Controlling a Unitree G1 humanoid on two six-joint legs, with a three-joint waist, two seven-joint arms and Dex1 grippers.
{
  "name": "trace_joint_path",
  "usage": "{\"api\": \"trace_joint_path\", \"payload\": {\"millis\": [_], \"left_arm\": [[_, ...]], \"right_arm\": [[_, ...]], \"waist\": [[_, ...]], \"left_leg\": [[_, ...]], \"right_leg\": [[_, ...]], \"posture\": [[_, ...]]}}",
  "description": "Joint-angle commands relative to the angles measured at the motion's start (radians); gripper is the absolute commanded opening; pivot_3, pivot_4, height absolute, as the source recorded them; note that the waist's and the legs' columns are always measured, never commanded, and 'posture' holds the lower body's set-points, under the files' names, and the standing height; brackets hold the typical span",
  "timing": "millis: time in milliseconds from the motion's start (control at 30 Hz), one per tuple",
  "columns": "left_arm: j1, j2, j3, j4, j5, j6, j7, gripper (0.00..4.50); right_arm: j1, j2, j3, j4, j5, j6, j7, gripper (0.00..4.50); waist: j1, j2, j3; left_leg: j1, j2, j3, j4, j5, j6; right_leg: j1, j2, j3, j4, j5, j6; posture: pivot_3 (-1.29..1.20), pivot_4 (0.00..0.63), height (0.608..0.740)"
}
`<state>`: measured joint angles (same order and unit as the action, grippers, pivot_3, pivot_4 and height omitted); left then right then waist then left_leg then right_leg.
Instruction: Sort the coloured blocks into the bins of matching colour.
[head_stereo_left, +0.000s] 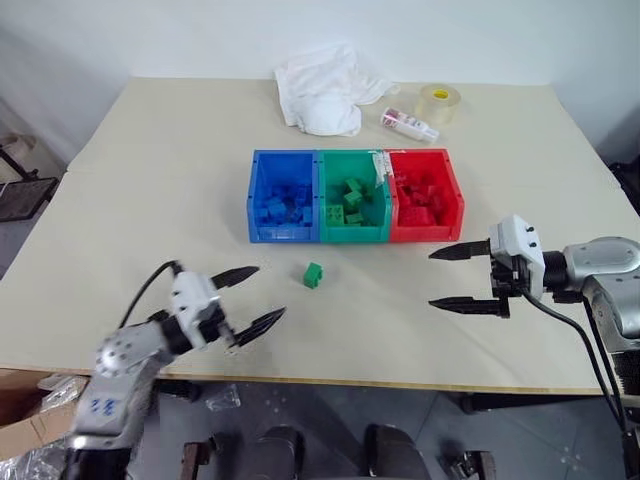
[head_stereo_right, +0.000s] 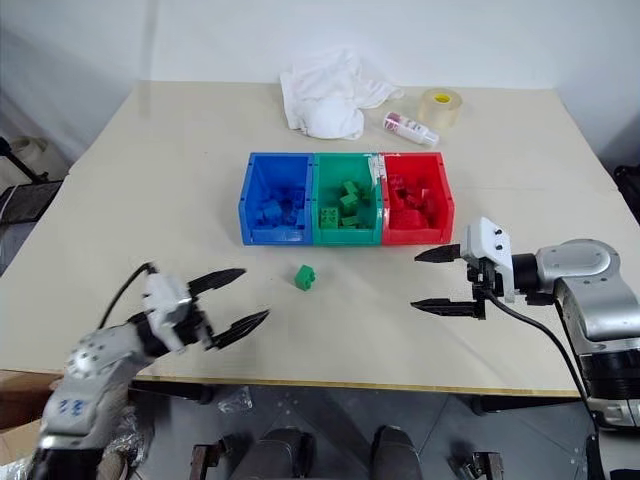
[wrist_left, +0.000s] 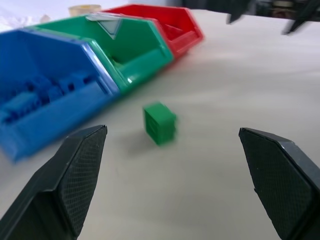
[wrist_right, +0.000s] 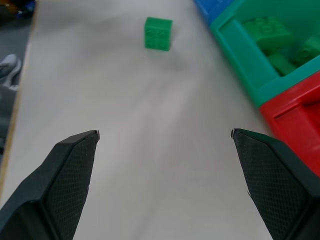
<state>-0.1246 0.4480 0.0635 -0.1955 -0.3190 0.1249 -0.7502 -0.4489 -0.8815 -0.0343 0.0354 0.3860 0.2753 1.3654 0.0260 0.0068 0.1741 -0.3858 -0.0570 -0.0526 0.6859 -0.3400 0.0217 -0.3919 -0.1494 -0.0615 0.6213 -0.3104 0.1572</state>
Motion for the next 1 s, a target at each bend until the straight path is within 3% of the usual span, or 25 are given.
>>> {"api": "trace_joint_path", "payload": {"millis": [33, 300, 400, 633, 833, 1000], "left_arm": [[-0.083, -0.035, -0.081, 0.126, 0.094, -0.029, 0.042, 4.50], [-0.254, -0.117, -0.187, 0.385, 0.166, -0.115, 0.009, 4.50], [-0.318, -0.152, -0.196, 0.477, 0.190, -0.118, 0.036, 3.90], [-0.360, -0.180, -0.198, 0.483, 0.186, -0.105, 0.026, 1.69], [-0.414, -0.217, -0.218, 0.407, 0.179, -0.066, 0.028, 1.60], [-0.612, -0.312, -0.178, 0.500, 0.190, -0.101, 0.140, 1.60]], "right_arm": [[0.022, 0.009, -0.044, -0.063, 0.031, 0.015, -0.045, 4.43], [0.107, 0.023, -0.091, -0.184, 0.065, 0.061, -0.148, 4.43], [0.138, 0.025, -0.108, -0.217, 0.076, 0.072, -0.175, 4.50], [0.195, 0.016, -0.151, -0.262, 0.086, 0.080, -0.226, 4.50], [0.240, 0.013, -0.190, -0.301, 0.099, 0.095, -0.261, 4.50], [0.274, 0.019, -0.222, -0.340, 0.107, 0.107, -0.302, 4.50]], "waist": [[-0.001, 0.000, 0.000], [-0.001, 0.000, 0.000], [0.007, 0.000, 0.000], [0.003, 0.000, 0.000], [0.004, -0.001, 0.000], [0.014, -0.003, 0.002]], "left_leg": [[0.000, 0.000, 0.000, 0.000, 0.000, 0.000], [0.000, 0.000, 0.002, -0.001, 0.000, 0.000], [0.000, -0.001, 0.001, 0.001, 0.000, 0.000], [-0.001, -0.001, 0.001, 0.002, 0.000, 0.001], [-0.001, -0.001, 0.001, 0.003, 0.000, 0.001], [-0.003, -0.001, 0.000, 0.005, 0.000, 0.001]], "right_leg": [[0.000, 0.000, 0.000, 0.001, 0.000, 0.000], [-0.001, 0.000, -0.001, 0.001, 0.000, 0.000], [0.000, 0.000, -0.001, 0.001, 0.000, 0.001], [0.001, 0.000, -0.001, 0.001, 0.001, 0.002], [0.001, 0.000, -0.001, 0.001, 0.001, 0.002], [0.001, 0.000, -0.001, 0.001, 0.001, 0.002]], "posture": [[0.00, 0.150, 0.740], [0.00, 0.150, 0.740], [0.00, 0.150, 0.740], [0.00, 0.150, 0.740], [0.00, 0.150, 0.740], [0.00, 0.150, 0.740]]}}
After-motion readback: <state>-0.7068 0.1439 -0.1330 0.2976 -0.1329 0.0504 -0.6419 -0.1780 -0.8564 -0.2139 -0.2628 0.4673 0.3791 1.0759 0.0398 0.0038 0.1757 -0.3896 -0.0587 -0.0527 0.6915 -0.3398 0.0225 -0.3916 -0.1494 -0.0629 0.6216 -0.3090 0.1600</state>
